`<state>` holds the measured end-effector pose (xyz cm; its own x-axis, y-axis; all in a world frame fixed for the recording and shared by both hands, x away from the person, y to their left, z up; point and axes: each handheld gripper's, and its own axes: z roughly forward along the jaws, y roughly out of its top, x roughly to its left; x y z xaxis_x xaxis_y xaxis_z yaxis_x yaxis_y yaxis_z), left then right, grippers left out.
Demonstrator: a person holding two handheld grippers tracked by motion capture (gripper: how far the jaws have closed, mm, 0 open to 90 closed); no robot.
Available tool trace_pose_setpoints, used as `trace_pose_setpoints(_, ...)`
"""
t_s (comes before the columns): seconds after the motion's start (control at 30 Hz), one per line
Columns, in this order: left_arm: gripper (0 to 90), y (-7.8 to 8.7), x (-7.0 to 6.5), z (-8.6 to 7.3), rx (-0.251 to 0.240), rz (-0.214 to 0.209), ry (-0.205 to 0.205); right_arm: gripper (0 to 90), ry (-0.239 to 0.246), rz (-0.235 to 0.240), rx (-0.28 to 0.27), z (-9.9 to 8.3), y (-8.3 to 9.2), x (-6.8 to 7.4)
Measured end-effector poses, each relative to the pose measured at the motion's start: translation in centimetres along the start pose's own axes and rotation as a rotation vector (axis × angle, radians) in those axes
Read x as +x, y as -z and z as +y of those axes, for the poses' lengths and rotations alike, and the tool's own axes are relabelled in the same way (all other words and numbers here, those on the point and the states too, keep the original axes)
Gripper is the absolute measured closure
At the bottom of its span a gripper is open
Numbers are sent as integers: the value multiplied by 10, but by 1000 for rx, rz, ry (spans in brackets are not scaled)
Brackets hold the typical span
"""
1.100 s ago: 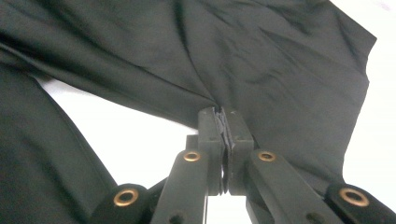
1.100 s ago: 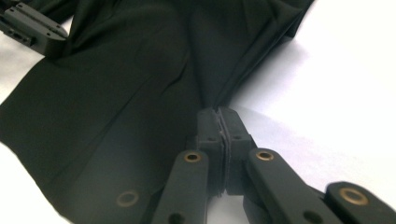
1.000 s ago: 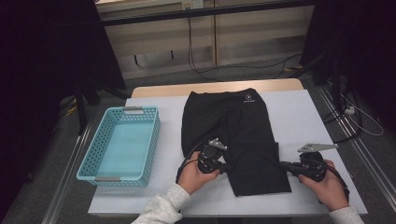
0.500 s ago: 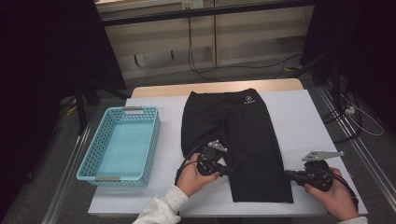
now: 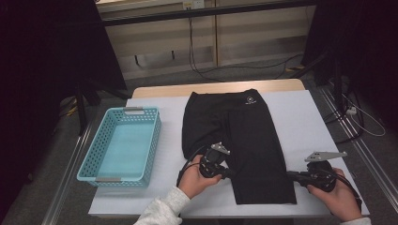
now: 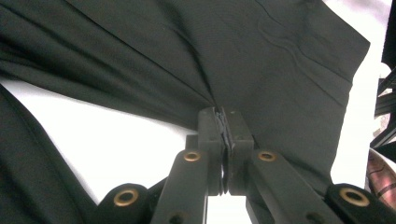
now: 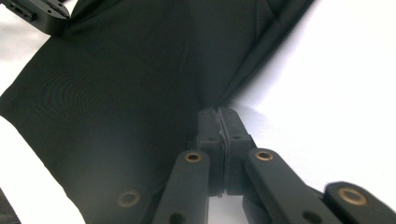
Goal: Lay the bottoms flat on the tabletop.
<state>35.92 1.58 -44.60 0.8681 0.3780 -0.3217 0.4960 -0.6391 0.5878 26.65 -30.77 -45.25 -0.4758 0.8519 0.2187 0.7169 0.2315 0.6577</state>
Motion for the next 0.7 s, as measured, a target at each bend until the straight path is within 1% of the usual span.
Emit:
trace_pose_setpoints(0.03,883,0,-1,0,3,8,-1,894,-2,1,0,0,1,0)
trace_pose_setpoints(0.07,882,0,-2,1,9,7,-16,895,-2,2,-1,0,2,0)
trace_pose_setpoints(0.1,883,0,-3,1,8,5,-18,894,-2,2,-3,1,2,0)
trace_pose_setpoints(0.13,883,0,-5,2,3,3,-12,895,-5,0,-1,1,3,0)
trace_pose_setpoints(0.17,883,1,-5,2,0,-8,-14,895,-4,0,2,0,3,0)
trace_pose_setpoints(0.2,883,1,-6,2,0,1,-20,896,-3,0,5,0,2,0)
trace_pose_setpoints(0.23,884,1,-7,3,6,0,-28,897,-3,-1,8,0,2,0)
trace_pose_setpoints(0.3,884,0,-9,2,5,-6,-21,897,0,1,13,-1,3,0)
trace_pose_setpoints(0.33,884,-1,-9,2,3,-20,-23,897,-2,-3,11,-2,5,0)
trace_pose_setpoints(0.37,884,-2,-10,2,8,-9,-24,897,0,-4,9,-3,6,-1)
trace_pose_setpoints(0.43,884,-3,-11,2,18,-23,-34,898,-5,-6,2,-4,8,-2)
trace_pose_setpoints(0.47,884,-4,-14,2,16,-16,-34,898,-6,-6,4,-5,9,-2)
trace_pose_setpoints(0.5,884,-4,-14,3,21,-16,-47,898,-11,-6,5,-6,10,-2)
trace_pose_setpoints(0.57,884,-5,-17,3,17,-21,-38,897,-10,-4,9,-7,11,-2)
trace_pose_setpoints(0.6,884,-5,-17,3,20,-18,-47,897,-7,-7,9,-7,11,-2)
trace_pose_setpoints(0.63,883,-5,-17,3,21,-25,-49,896,-3,-9,5,-7,12,-3)
trace_pose_setpoints(0.67,881,-6,-17,2,15,-20,-39,890,-4,-10,0,-7,13,-3)
trace_pose_setpoints(0.7,875,-6,-15,2,23,-20,-47,887,-6,-5,-3,-7,13,-3)
